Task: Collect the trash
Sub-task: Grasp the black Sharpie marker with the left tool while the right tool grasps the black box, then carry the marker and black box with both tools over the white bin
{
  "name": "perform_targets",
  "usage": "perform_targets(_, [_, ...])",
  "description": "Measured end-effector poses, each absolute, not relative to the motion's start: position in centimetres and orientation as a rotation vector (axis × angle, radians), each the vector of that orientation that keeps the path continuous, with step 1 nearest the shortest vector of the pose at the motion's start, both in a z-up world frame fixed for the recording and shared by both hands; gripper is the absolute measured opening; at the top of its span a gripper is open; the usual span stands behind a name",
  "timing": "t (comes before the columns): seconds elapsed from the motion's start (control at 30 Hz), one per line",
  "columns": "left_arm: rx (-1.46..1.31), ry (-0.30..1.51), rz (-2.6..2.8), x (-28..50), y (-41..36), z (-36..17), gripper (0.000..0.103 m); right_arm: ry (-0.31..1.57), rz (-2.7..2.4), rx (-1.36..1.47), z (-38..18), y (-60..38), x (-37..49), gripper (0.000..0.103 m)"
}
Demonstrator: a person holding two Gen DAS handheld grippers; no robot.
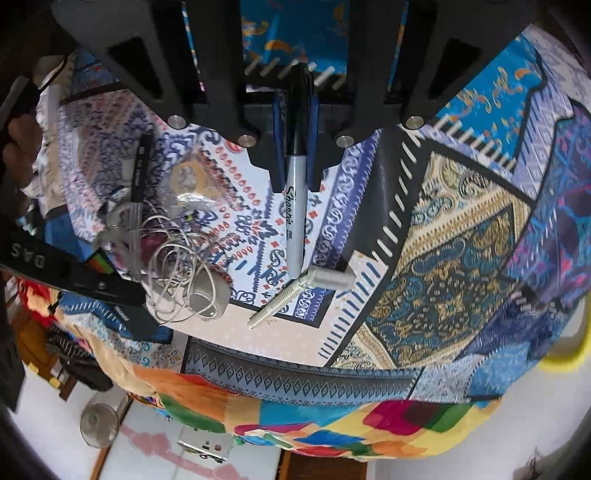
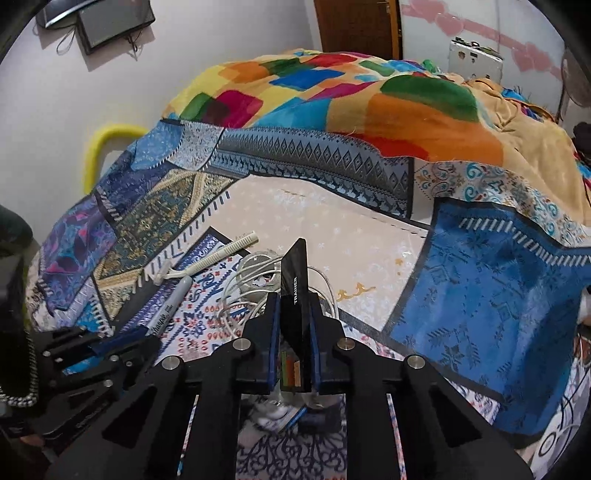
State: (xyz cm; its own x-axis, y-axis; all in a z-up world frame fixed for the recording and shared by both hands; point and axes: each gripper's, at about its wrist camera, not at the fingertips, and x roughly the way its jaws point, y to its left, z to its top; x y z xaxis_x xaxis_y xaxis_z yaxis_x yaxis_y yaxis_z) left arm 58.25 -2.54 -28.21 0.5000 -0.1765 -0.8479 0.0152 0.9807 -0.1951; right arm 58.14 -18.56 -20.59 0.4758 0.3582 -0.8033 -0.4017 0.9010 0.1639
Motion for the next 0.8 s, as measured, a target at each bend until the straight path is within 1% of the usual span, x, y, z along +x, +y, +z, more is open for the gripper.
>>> perform_targets(0.23, [-0.179, 1.024, -0.165, 56.2, -3.2, -25.8, 0.01, 0.958, 0.469, -0.034, -18.2, -20.3, 56.0, 0.012])
perform_targets(0.43, [-0.169, 0.997, -0.175, 53.8, -3.9, -23.4, 0.01, 0.972, 0.442, -0.02, -17.8, -22.4, 53.2, 0.012])
perform_targets(0.57, [-0.168, 0.966, -0.174, 51.6, -4.3, -21.1, 0.01, 0.968, 0.424, -0.014, -16.9, -23.4, 51.2, 0.012])
perform_targets(0.8, [-0.137, 0.895, -0.144, 46.3, -4.0, -16.6, 0.01, 0.923, 0.411, -0.011, -13.4, -24.0, 47.1, 0.012])
